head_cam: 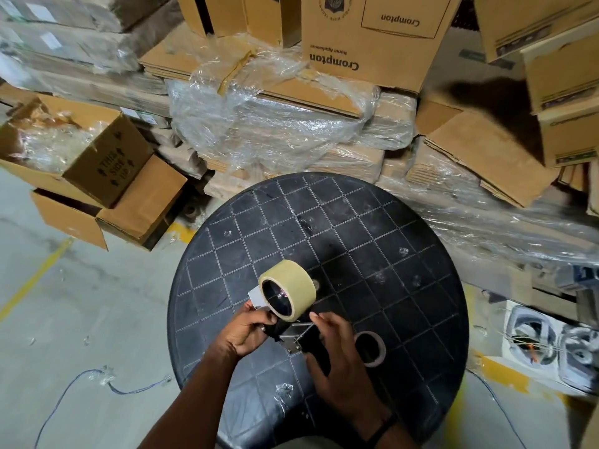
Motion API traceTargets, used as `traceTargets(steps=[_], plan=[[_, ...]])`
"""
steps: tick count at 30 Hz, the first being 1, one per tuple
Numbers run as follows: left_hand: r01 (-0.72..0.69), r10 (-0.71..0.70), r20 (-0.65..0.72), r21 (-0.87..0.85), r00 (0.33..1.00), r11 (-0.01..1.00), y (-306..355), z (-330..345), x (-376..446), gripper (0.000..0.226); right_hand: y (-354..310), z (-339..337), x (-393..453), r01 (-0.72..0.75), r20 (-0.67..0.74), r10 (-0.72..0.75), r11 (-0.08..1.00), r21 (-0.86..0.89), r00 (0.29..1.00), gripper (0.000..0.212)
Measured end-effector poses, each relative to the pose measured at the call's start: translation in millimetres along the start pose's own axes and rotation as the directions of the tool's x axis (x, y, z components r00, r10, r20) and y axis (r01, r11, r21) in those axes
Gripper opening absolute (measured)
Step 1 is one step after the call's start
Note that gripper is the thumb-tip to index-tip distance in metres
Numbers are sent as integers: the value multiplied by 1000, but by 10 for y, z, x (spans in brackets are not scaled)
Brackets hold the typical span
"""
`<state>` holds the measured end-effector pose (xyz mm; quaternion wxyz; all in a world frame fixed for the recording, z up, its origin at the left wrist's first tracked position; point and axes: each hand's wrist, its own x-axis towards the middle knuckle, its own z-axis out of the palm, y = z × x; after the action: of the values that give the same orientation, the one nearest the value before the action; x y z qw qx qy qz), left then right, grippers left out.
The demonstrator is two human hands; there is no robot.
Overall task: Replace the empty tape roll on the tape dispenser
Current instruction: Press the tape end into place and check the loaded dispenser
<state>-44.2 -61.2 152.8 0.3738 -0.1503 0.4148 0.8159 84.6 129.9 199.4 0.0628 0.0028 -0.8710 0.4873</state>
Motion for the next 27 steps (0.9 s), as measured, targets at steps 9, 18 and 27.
traceTargets(steps=[9, 18, 27], plan=[[41, -51, -5, 675, 999, 736, 225, 62, -11, 54, 527, 337, -97, -442, 87, 443, 820, 365, 892, 78], [348, -123, -338, 763, 933, 544, -393, -288, 349, 18, 1008, 943, -246, -639, 17, 640, 769, -31, 769, 65], [363, -12, -370, 904, 929, 224, -933, -655, 611, 35, 1396, 1351, -601, -649, -91, 643, 758, -66, 760, 59]])
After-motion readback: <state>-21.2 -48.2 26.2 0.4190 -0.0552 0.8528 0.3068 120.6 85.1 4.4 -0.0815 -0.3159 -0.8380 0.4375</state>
